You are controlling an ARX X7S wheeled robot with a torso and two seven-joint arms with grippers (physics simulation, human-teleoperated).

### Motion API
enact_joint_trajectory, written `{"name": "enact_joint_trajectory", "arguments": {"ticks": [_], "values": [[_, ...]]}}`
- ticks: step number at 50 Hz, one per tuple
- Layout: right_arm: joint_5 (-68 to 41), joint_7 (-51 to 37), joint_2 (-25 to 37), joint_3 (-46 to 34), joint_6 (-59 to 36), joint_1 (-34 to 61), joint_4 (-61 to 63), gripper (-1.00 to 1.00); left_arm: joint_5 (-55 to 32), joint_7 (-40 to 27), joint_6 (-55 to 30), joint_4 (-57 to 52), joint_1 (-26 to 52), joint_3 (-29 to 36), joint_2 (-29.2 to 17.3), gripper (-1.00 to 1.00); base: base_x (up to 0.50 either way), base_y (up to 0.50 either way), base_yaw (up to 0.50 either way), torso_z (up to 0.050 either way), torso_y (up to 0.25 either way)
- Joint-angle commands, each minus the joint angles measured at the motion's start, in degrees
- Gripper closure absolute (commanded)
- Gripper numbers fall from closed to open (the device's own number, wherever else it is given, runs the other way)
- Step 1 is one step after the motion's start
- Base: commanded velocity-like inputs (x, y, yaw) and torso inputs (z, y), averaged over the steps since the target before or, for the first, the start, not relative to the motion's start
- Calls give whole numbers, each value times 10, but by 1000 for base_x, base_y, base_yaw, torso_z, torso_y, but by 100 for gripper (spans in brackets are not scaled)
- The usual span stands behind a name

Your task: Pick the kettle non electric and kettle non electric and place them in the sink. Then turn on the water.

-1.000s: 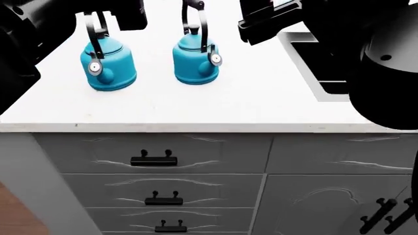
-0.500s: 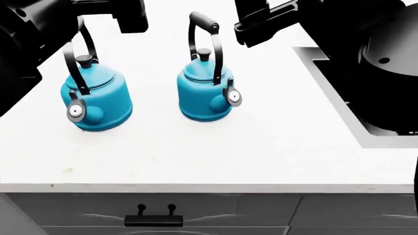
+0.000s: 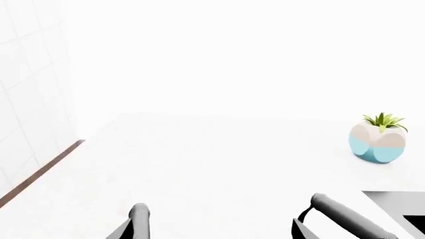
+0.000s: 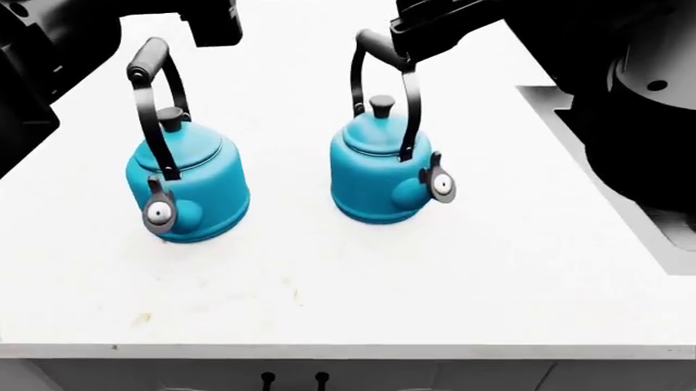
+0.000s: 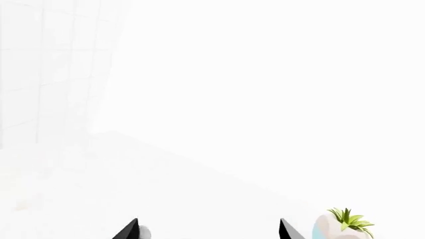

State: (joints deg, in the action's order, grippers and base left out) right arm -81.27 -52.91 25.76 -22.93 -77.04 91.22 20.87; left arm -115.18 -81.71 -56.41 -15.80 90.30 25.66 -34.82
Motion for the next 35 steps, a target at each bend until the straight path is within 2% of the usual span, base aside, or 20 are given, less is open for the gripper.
{"name": "enact_joint_trajectory", "arguments": {"ticks": [1, 5, 12, 20, 29, 35], "values": [[-13, -2, -1, -2, 3, 12, 6, -100, -7, -5, 4, -3, 12, 4, -4, -100, 500, 1, 0, 0, 0], [-30, -34, -5, -2, -8, 24, -7, -100, -23, -17, 5, -4, 37, 1, -10, -100, 450, 1, 0, 0, 0], [-59, -70, -11, -3, -18, 41, -19, -100, -38, -25, 7, -5, 67, 0, -18, -100, 0, 0, 0, 0, 2], [-68, -53, -13, 3, -3, 42, -8, -100, -25, -14, 9, -2, 62, 1, -24, -100, 0, 3, 0, 0, 0], [-72, -65, -10, -13, -12, 49, -17, -100, -23, -11, 13, -3, 60, 6, -27, -100, 17, 459, 0, 0, 0], [-95, -96, -10, -20, -18, 47, -40, -100, -25, -9, 15, -3, 59, 10, -27, -100, 0, 0, 0, 0, 0]]}}
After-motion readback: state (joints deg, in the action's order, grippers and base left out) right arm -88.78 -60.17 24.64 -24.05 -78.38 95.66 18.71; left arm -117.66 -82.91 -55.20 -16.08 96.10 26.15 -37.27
